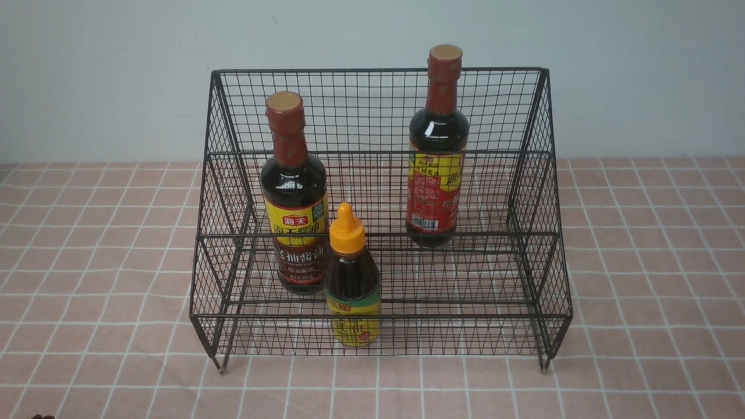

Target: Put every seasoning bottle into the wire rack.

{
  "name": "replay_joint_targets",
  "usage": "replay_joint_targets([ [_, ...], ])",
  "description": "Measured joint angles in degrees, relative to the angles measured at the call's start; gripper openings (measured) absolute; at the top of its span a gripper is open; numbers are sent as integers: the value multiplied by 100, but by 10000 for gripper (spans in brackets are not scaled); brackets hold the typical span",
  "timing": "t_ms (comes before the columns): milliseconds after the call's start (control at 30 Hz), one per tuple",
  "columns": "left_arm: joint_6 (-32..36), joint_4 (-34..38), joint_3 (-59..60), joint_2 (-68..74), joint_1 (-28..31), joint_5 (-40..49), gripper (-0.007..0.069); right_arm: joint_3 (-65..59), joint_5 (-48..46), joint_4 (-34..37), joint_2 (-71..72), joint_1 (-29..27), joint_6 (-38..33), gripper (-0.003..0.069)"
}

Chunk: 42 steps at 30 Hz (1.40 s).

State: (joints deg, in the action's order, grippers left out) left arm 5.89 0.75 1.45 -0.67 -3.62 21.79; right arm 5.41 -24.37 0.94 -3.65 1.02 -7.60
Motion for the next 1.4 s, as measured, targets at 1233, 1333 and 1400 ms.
replay_joint_targets([
  [1233, 0, 0, 0, 0, 0, 0, -7, -668, 328, 214, 432, -456, 419, -15],
  [1333, 0, 0, 0, 0, 0, 0, -7, -668, 328, 214, 432, -456, 419, -15],
  [1400, 0, 0, 0, 0, 0, 0, -7, -668, 328, 214, 432, -456, 419, -15],
])
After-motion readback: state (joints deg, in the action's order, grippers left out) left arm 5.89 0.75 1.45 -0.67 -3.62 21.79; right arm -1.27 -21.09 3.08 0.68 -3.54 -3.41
